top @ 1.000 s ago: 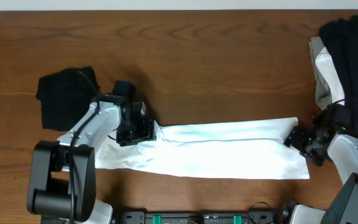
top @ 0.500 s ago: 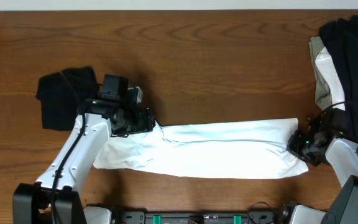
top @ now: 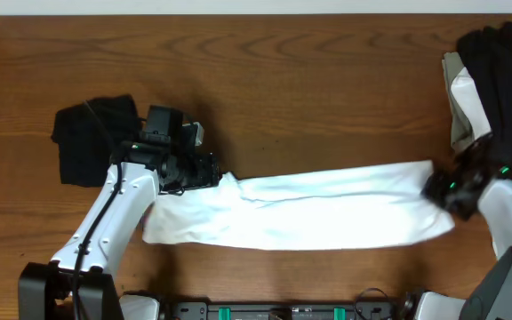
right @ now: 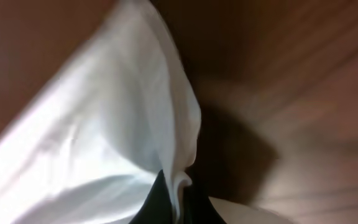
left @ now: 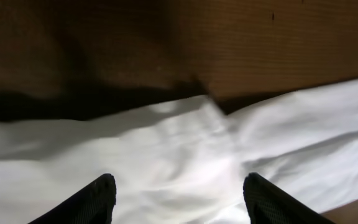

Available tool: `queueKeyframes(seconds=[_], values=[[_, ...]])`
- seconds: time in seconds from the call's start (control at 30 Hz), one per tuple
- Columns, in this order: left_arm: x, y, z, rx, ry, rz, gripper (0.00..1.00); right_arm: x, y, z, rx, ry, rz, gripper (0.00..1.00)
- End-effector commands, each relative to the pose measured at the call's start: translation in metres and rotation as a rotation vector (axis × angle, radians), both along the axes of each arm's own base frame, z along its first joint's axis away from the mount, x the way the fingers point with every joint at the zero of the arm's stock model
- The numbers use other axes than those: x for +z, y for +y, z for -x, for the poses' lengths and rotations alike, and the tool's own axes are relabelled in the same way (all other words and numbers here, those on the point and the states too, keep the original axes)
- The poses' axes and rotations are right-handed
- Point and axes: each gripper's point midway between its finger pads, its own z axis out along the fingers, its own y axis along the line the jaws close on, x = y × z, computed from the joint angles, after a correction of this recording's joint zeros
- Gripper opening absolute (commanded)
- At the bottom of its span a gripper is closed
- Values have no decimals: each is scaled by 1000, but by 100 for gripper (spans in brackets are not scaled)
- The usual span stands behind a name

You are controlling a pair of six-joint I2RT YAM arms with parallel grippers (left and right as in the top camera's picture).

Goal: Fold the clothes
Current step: 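Lift the strip's ends with both grippers and fold toward center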

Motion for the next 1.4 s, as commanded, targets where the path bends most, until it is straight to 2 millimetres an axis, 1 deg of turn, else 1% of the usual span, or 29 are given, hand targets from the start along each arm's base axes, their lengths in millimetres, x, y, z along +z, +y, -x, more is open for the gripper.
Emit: queueKeyframes(seconds=[0.0, 0.1, 0.17, 0.23, 0.3, 0.43, 0.57, 0.73, 0.93, 1.13, 1.37], values=[[9, 2, -9, 17, -33, -3, 68, 41, -45, -18, -94, -56, 121, 1], [9, 2, -10, 17, -39, -2, 68, 69, -66, -22, -116, -69, 187, 1], [9, 2, -10, 17, -40, -2, 68, 84, -74, -21, -128, -64, 221, 1], [9, 2, -10, 17, -40, -2, 68, 95, -73, -22, -111, -60, 223, 1], [9, 2, -10, 18, -40, -2, 68, 101, -67, -20, -95, -44, 212, 1], [9, 2, -10, 18, -39, -1, 68, 102, -37, -18, -10, 5, 184, 1], [8, 2, -8, 18, -30, -3, 68, 98, 1, -20, 103, 43, 168, 1], [7, 3, -5, 20, -14, -5, 68, 96, 47, -23, 194, 62, 148, 1], [6, 3, 0, 56, 21, 0, 68, 95, 96, -20, 295, 76, 134, 1], [5, 4, 3, 65, 35, 0, 68, 89, 128, -17, 338, 92, 130, 1], [5, 4, 3, 65, 39, -1, 68, 67, 161, -11, 403, 173, 129, 1]])
